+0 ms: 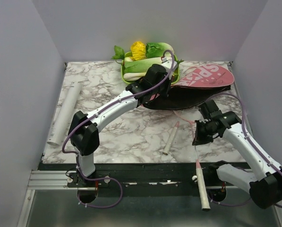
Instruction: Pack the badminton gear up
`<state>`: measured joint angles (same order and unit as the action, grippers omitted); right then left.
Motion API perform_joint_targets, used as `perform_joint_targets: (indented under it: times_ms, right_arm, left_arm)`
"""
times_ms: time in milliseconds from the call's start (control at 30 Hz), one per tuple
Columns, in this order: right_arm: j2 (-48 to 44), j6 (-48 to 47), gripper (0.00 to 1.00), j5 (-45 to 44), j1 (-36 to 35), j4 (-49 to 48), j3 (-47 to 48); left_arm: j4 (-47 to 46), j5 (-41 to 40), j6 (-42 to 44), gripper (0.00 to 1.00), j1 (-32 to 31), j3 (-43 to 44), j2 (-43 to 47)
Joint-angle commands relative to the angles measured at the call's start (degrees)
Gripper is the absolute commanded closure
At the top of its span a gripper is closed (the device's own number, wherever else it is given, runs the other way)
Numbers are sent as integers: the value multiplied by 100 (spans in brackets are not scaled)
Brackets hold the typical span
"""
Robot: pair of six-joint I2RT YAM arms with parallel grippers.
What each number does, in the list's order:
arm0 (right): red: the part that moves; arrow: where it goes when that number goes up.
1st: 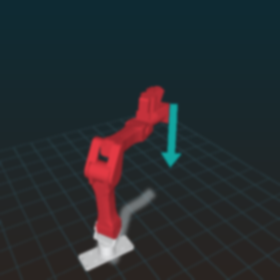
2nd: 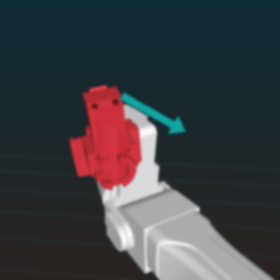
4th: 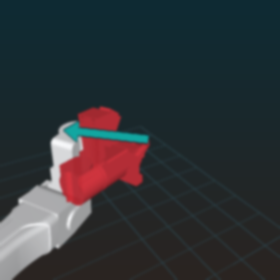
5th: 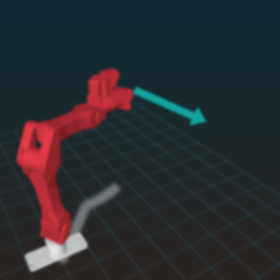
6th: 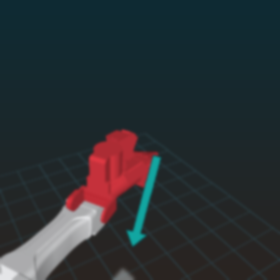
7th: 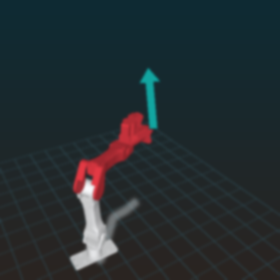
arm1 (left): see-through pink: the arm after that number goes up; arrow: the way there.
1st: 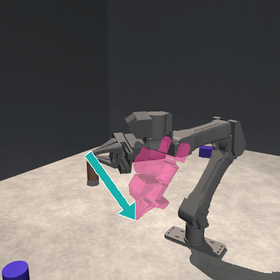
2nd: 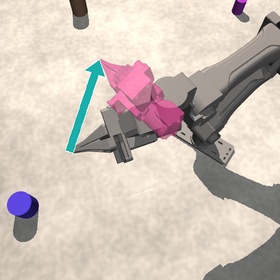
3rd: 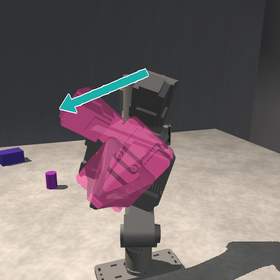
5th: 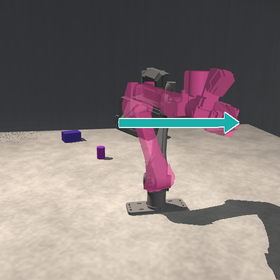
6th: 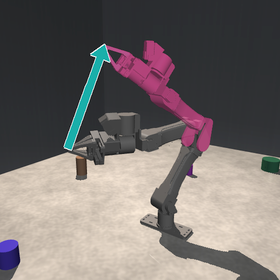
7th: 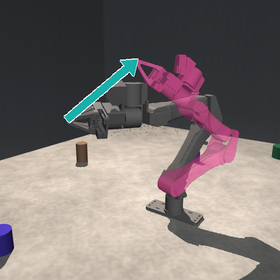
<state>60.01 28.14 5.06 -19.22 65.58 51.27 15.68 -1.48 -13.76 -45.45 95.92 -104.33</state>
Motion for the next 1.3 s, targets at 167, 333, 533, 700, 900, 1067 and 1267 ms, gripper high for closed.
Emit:
perform_joint_targets:
  times_ms: [167, 333, 533, 700, 900, 1067, 1267]
  right_arm:
    - [-103, -134, 99, 909, -1389, 762, 437]
    - [-367, 112, 99, 917, -1909, 1035, 472]
    - [-832, 218, 99, 1172, -2375, 1132, 463]
    - [-1087, 218, 99, 1129, -2498, 1588, 919]
    - [-1272, 95, 99, 1129, -2507, 2099, 1359]
    - [-1527, 34, 99, 1365, -2507, 2187, 1395]
    - [-1545, 77, 99, 1392, -2507, 2178, 1543]
  left_arm:
    - [6, -239, 242, 100, 168, -28, -157]
    - [-135, -283, 242, 100, 273, -266, -78]
    - [-223, -362, 268, 100, 335, -512, -70]
    - [-303, -476, 286, 100, 370, -863, -8]
    - [-426, -608, 260, 100, 397, -1172, 19]
    - [-382, -652, 312, 100, 432, -1181, -69]
    - [-312, -661, 339, 100, 441, -1084, -113]
